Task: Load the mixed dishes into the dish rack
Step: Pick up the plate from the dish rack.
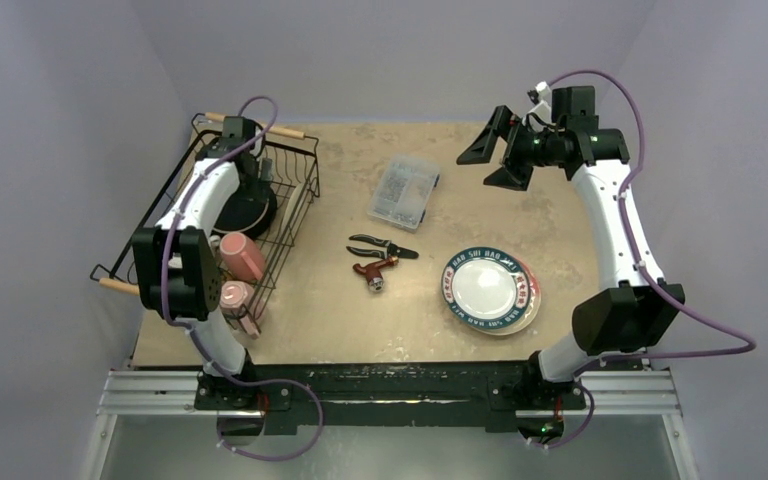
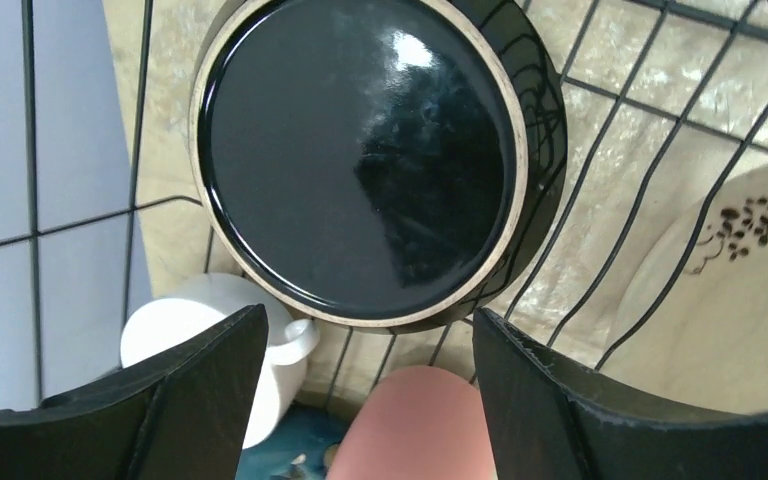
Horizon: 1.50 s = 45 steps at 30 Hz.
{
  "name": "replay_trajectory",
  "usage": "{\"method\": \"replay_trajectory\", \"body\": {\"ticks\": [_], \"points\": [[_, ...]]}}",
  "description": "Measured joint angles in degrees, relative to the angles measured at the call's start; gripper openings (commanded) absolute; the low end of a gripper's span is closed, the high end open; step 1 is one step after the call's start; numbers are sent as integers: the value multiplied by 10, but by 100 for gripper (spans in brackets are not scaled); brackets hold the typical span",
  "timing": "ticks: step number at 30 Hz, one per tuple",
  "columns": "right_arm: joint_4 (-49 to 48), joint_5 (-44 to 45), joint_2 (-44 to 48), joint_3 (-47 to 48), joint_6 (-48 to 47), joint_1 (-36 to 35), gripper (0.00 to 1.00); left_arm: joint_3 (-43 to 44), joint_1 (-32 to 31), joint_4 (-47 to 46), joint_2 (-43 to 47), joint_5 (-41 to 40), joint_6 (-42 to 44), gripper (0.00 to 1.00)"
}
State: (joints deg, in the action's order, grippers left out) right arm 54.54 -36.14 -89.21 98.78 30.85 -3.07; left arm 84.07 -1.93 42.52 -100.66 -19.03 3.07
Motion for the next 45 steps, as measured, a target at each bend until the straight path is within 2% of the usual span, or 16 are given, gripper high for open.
{"method": "replay_trajectory", "body": {"ticks": [4,8,13,18,22,37,45], "points": [[0,-1,-1,0,1,0,93,16,37,20,-10,32,-111,72],[0,-7,-1,0,2,0,93,-30,112,-10,24,80,-201,76],[-3,-10,0,-6,2,0,93,-46,162,-55,47,114,-233,78],[-3,-10,0,-15,2,0,93,-64,216,-105,45,176,-261,79],[-3,-10,0,-16,2,0,93,-67,254,-118,31,192,-260,80],[-3,-10,-1,-16,2,0,93,-38,229,-119,-43,236,-214,89],[-3,-9,-1,-16,2,0,93,-63,176,-135,-40,103,-199,88]]}}
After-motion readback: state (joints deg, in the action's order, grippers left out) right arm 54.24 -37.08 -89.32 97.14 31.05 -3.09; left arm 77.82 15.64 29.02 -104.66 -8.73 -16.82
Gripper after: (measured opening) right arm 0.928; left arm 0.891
